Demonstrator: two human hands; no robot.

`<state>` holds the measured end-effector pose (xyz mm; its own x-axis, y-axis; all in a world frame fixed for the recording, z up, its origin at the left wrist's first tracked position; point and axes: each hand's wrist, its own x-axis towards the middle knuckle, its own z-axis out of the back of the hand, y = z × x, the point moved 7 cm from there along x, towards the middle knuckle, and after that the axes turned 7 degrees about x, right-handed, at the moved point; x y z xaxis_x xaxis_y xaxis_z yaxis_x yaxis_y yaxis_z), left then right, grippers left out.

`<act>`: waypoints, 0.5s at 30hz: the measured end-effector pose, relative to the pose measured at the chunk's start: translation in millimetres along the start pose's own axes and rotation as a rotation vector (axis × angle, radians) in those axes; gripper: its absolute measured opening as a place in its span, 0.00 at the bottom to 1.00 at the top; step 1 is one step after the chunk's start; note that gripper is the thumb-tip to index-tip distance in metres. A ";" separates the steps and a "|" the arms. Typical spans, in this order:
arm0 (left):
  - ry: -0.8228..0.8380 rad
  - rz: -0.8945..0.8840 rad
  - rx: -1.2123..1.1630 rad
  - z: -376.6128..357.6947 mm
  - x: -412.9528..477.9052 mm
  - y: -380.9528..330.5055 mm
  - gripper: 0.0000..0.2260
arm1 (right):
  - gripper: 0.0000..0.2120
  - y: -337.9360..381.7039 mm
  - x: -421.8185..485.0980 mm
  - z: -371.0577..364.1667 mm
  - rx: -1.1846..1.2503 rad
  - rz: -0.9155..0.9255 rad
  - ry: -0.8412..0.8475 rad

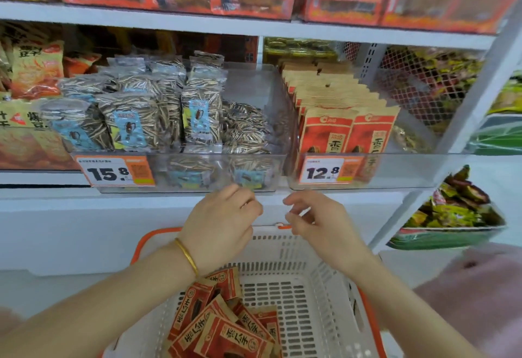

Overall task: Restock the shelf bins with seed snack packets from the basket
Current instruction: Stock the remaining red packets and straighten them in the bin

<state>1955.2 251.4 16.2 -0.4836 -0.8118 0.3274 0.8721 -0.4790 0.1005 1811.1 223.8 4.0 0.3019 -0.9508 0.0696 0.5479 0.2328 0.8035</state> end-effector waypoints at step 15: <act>0.616 0.072 -0.040 -84.3 -15.8 -39.7 0.12 | 0.12 -180.8 -37.2 -62.0 -0.299 -0.431 0.453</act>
<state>1921.9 255.1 -72.2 -0.3887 -0.8805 -0.2713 0.9064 -0.4183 0.0594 1749.1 229.8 -180.6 0.2696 -0.8071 -0.5253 0.8639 -0.0383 0.5022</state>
